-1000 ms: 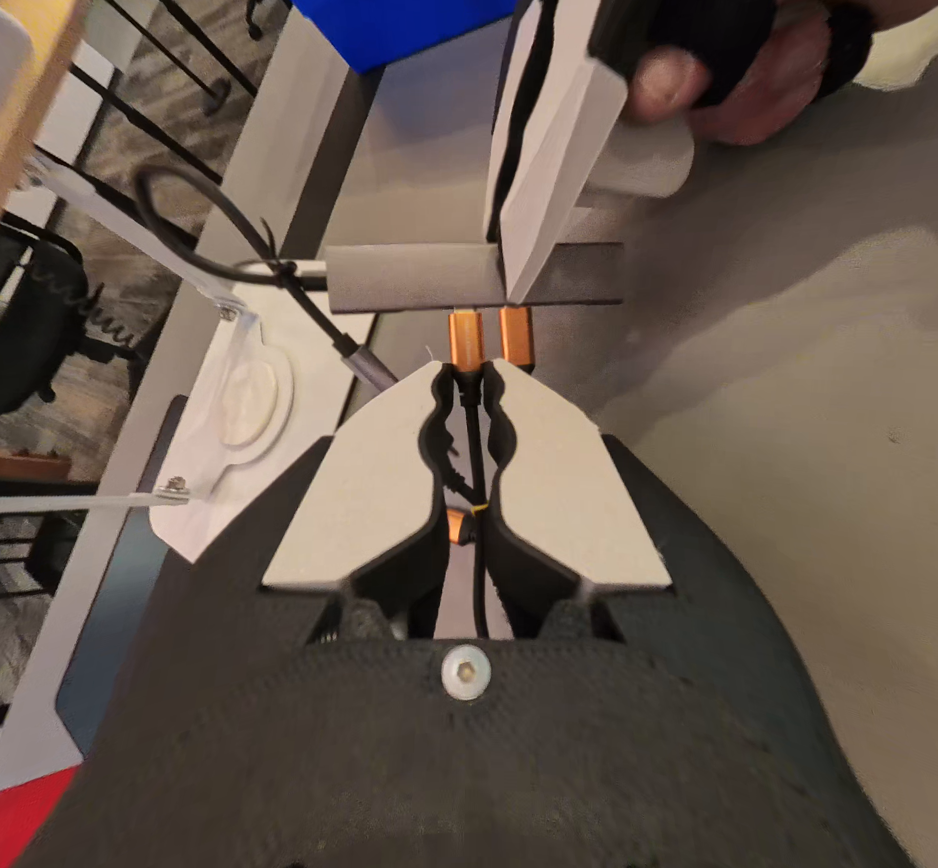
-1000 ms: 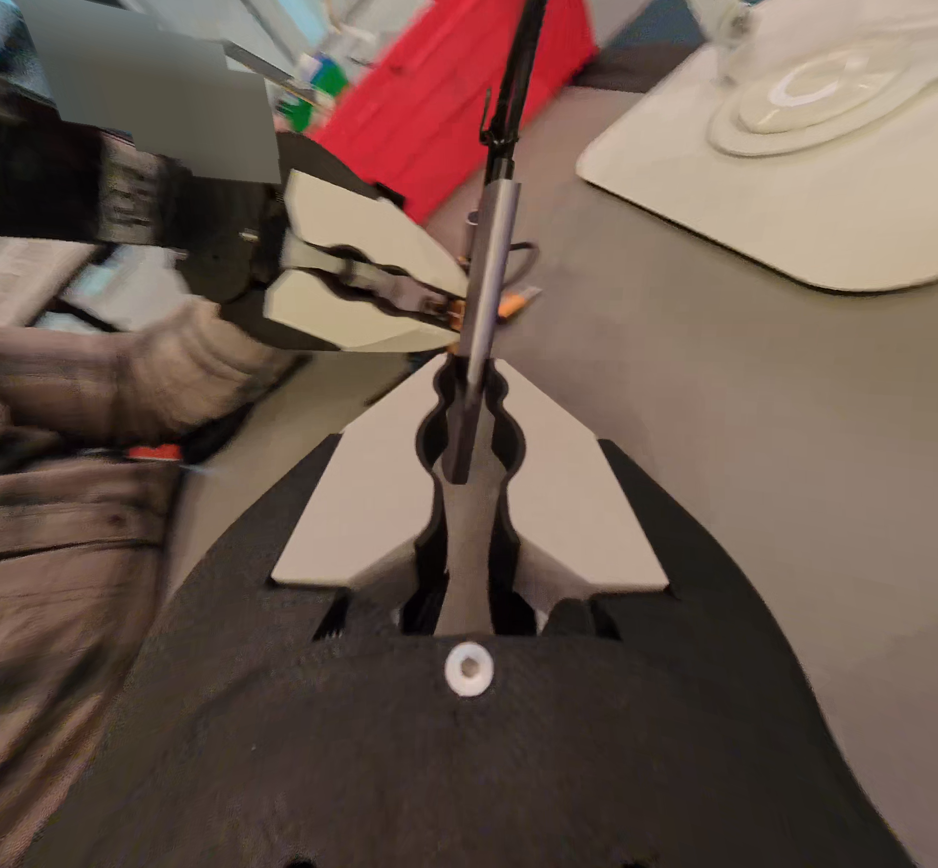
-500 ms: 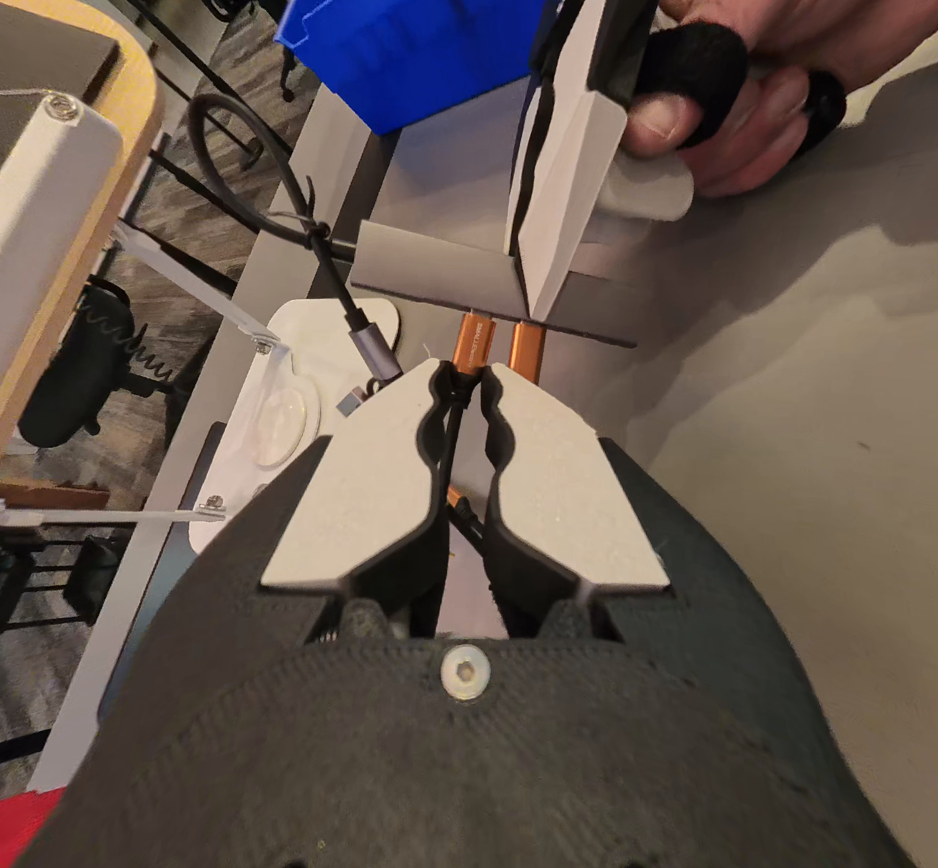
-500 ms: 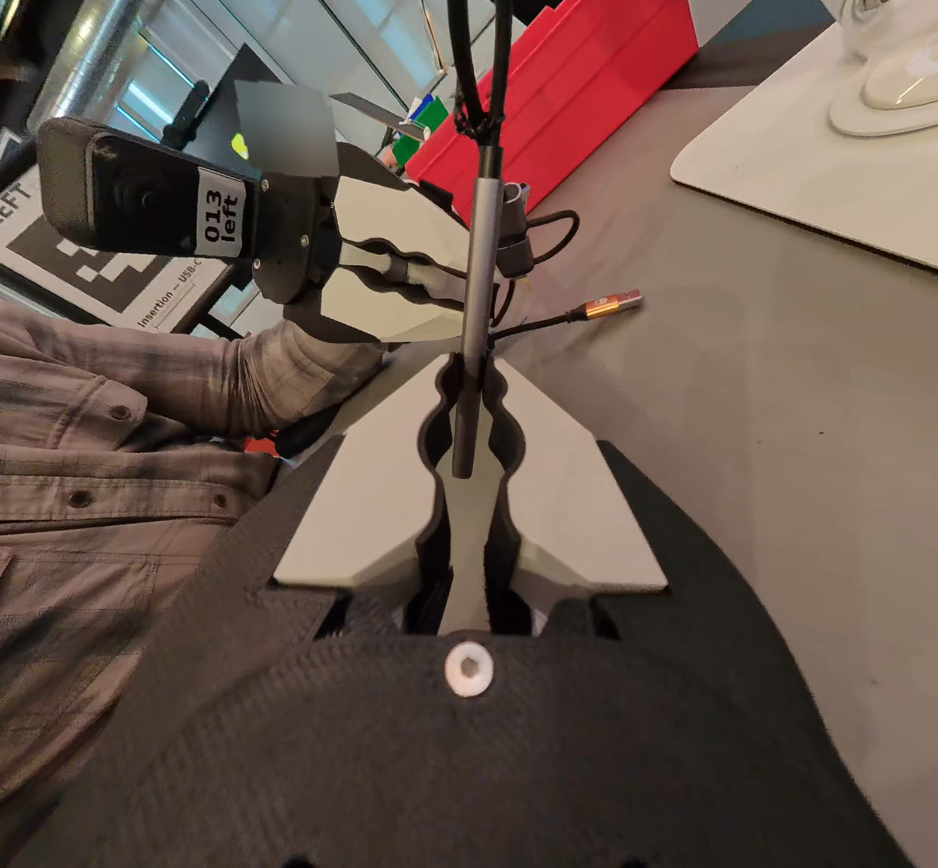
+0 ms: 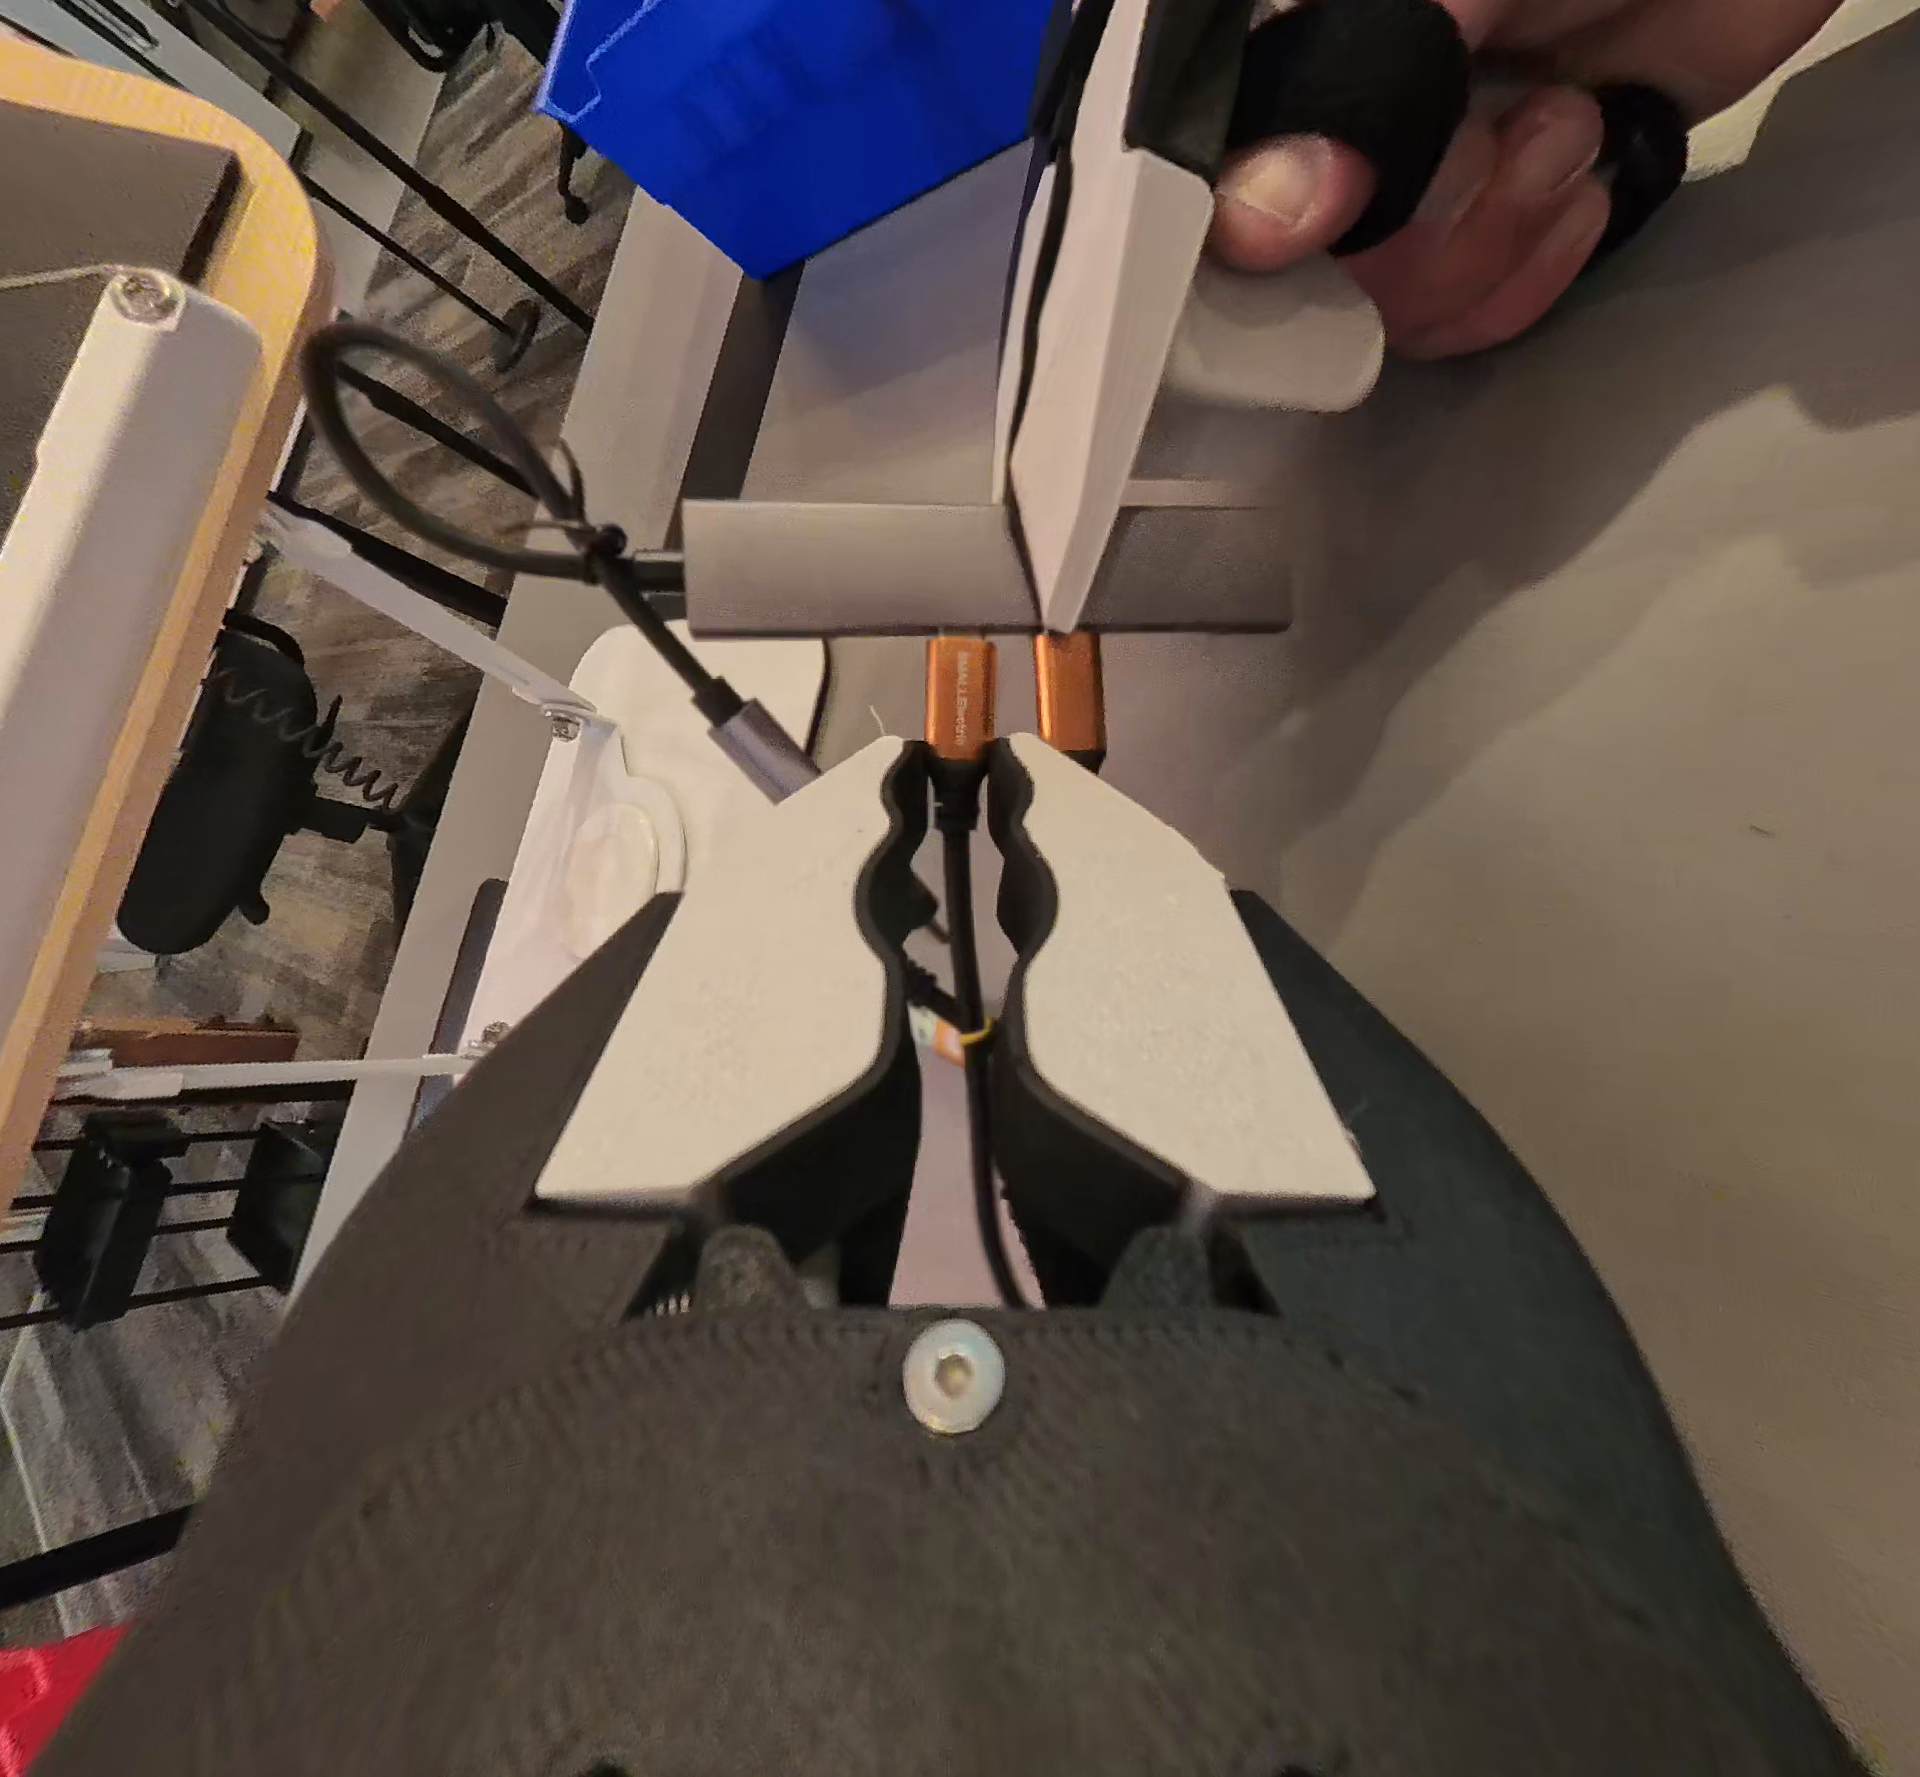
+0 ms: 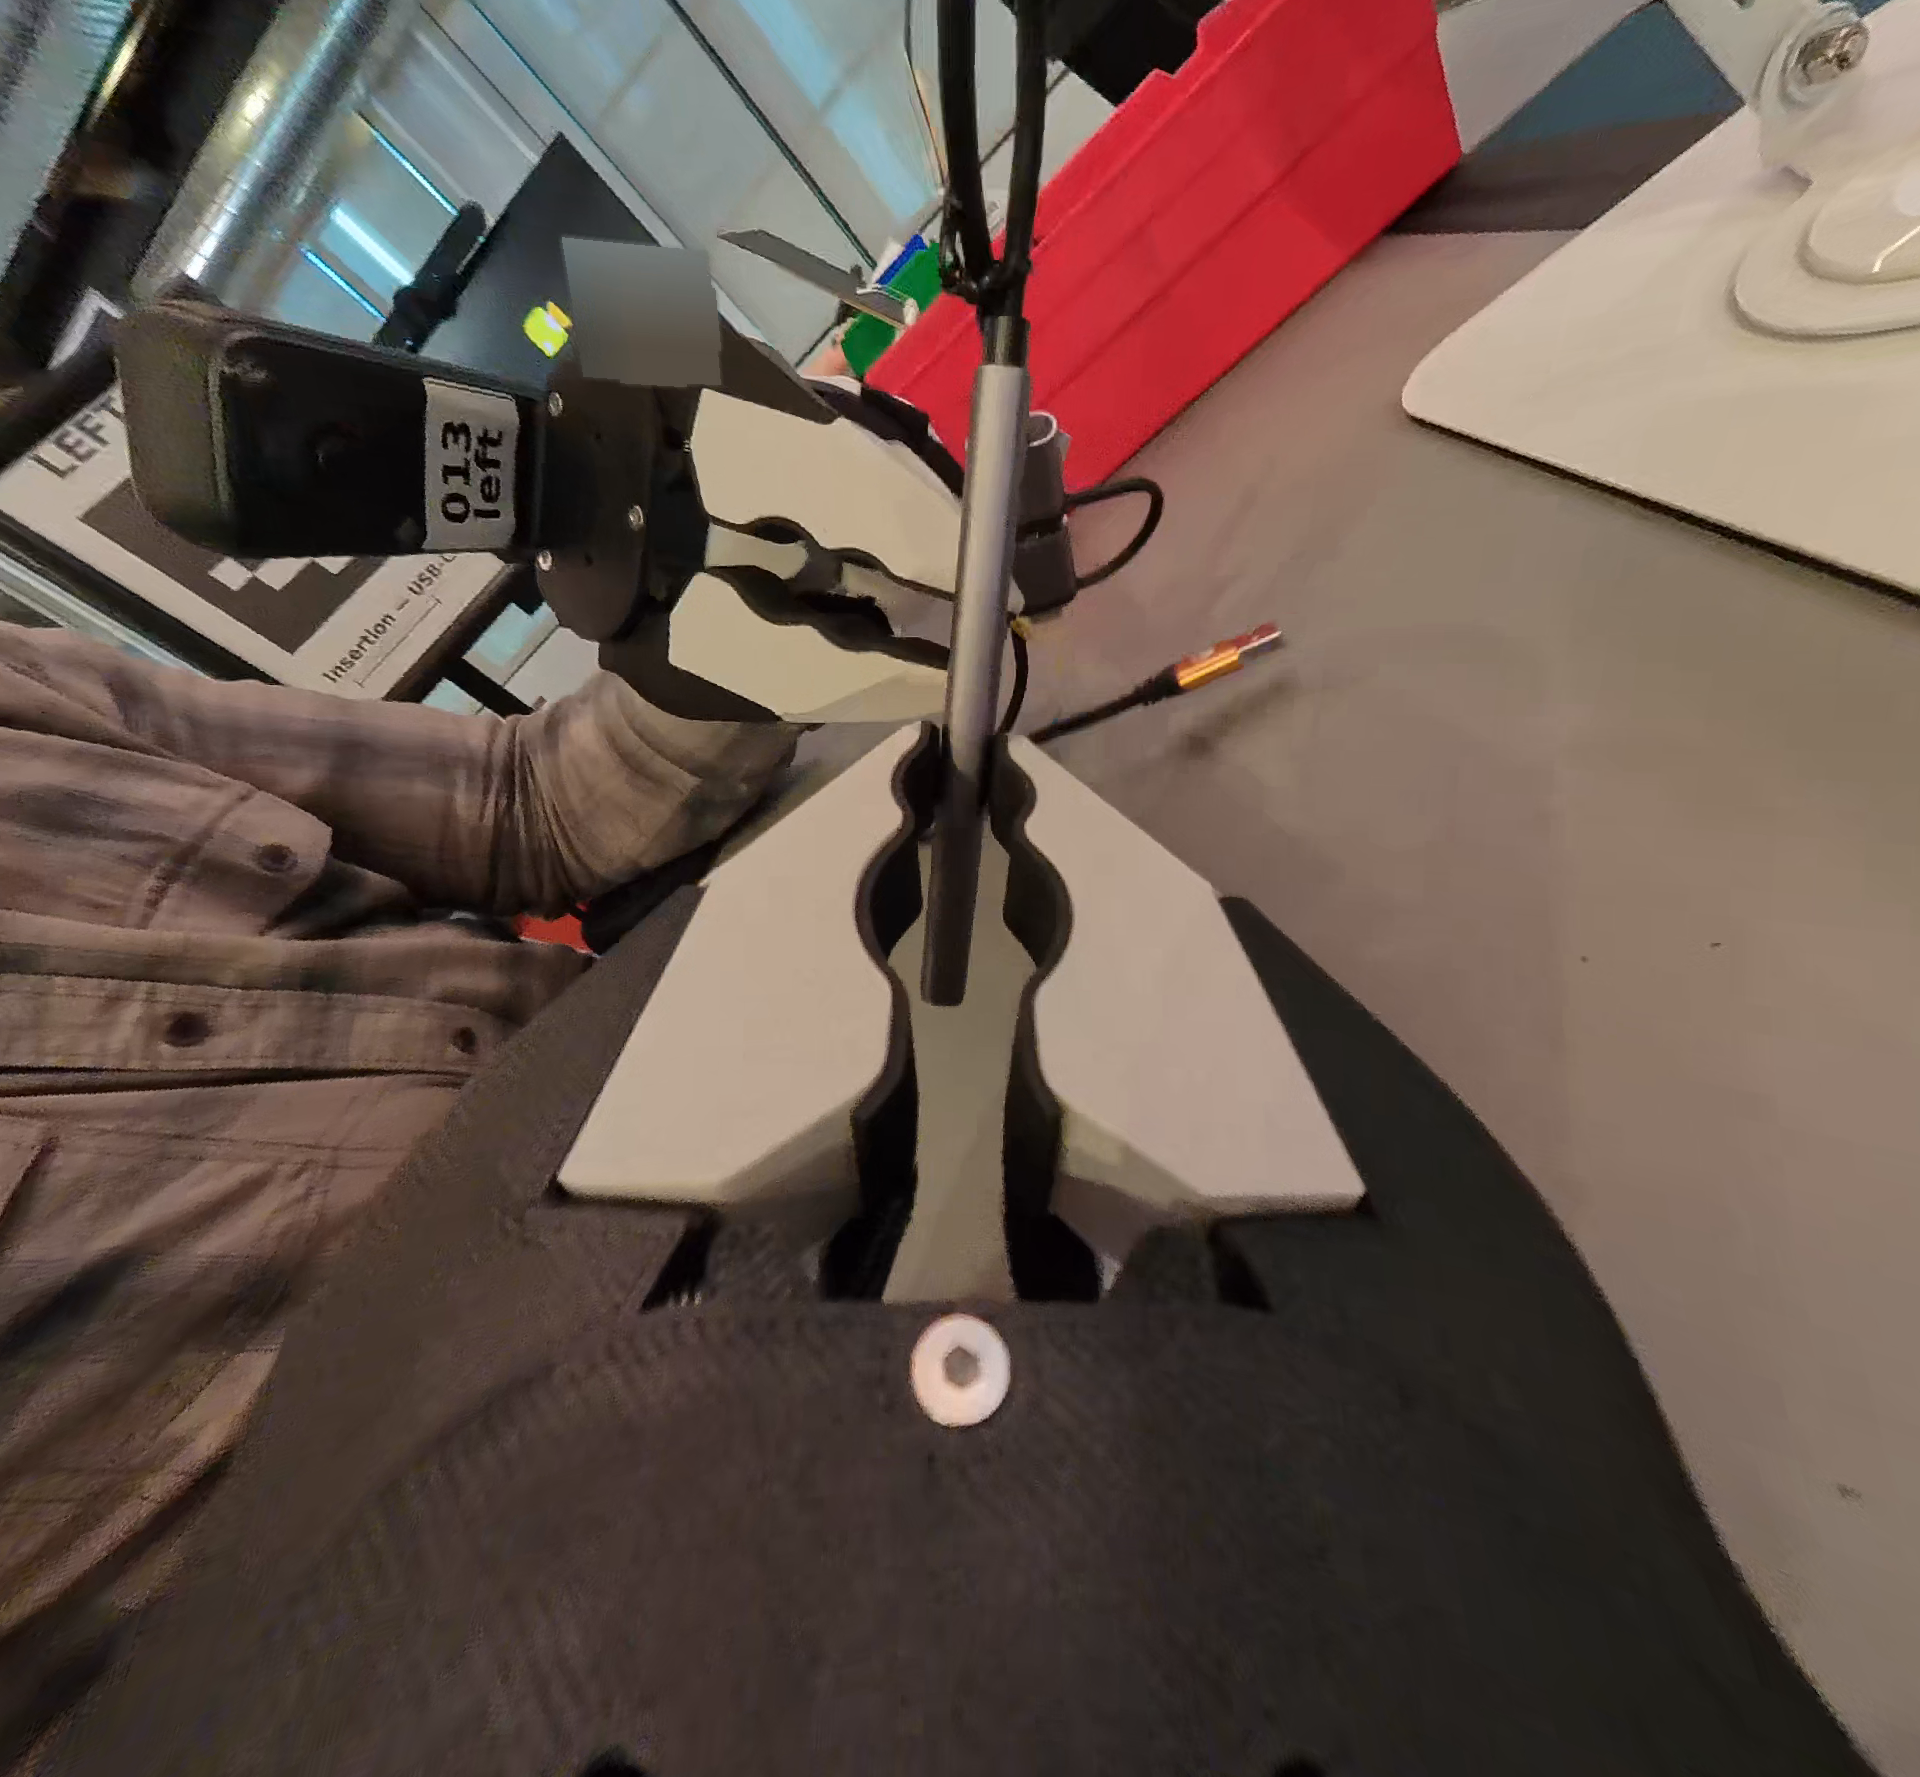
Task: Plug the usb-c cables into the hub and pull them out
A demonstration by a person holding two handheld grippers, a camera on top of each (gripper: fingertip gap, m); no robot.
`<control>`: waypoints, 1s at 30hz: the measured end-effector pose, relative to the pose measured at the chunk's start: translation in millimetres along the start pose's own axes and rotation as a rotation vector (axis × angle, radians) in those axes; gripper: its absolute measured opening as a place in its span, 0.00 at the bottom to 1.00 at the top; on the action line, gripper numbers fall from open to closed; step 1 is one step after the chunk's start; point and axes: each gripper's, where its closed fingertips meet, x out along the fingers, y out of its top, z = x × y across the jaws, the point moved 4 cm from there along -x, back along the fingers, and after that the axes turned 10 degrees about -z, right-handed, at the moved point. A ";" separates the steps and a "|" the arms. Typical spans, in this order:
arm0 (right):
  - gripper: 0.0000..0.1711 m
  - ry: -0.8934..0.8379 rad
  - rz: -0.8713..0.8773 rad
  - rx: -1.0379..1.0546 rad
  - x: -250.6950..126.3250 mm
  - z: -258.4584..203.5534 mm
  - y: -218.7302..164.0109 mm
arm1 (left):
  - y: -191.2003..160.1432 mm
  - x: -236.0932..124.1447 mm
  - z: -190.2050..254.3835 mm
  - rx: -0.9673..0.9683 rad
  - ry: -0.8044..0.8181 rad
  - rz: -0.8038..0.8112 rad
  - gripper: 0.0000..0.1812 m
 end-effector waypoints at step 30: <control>0.04 -0.107 0.046 -0.044 -1.4 3.4 3.3 | 0.4 11.8 6.9 -0.029 -0.003 -0.076 0.06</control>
